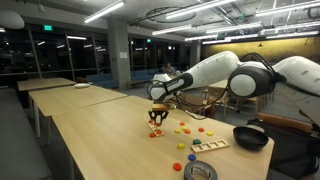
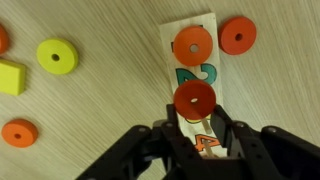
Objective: Put the round orange block on the first position from the end closest to you on the wooden board
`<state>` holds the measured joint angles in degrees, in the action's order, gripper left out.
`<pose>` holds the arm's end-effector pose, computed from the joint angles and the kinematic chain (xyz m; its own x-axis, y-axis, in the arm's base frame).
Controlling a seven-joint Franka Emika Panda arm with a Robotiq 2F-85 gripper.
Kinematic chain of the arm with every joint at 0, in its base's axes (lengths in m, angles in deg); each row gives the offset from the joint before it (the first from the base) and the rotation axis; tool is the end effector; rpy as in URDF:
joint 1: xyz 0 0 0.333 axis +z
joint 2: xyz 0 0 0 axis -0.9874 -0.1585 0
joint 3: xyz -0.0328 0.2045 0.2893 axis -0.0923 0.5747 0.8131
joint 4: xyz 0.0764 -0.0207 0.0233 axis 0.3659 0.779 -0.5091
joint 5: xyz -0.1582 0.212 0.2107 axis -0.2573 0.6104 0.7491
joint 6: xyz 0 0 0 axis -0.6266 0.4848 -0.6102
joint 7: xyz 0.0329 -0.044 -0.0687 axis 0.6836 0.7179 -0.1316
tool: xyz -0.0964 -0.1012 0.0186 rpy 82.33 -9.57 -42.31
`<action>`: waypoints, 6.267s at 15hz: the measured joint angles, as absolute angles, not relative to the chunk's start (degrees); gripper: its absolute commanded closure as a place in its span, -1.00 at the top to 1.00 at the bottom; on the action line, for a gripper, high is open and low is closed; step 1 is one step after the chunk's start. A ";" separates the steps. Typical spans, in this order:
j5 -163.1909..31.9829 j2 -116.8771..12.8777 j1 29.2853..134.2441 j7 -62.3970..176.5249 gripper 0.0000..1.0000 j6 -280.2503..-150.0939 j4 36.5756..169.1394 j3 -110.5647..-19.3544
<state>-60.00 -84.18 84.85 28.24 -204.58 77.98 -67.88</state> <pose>0.7584 -0.0068 0.3105 0.8091 -0.5698 0.1438 -0.5709 -0.8201 -0.0374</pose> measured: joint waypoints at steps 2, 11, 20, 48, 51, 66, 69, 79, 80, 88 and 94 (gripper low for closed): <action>-60.06 -84.52 84.86 27.95 -0.67 -204.55 77.55 -67.88; -60.06 -86.07 84.85 27.72 -0.67 -204.46 75.84 -67.88; -60.06 -86.71 84.84 27.72 -0.68 -204.16 74.87 -67.88; -60.06 -87.95 84.61 28.05 -0.68 -203.23 72.84 -67.54; -60.06 -88.03 84.60 28.17 -0.68 -202.86 72.64 -67.48; -59.98 -88.95 84.29 29.74 -0.68 -200.60 70.68 -67.03; -59.88 -89.20 84.13 30.31 -0.68 -200.22 70.19 -66.87; -59.23 -91.09 84.73 31.51 -0.68 -198.08 68.84 -63.97; -59.21 -91.09 85.24 31.46 -0.67 -198.08 68.84 -63.67; -59.19 -90.15 90.05 30.52 1.00 -198.09 69.13 -62.99; -59.49 -83.18 91.86 31.31 1.00 -197.99 72.26 -62.92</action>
<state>-59.49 -83.18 91.86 31.31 -197.99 72.26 -62.92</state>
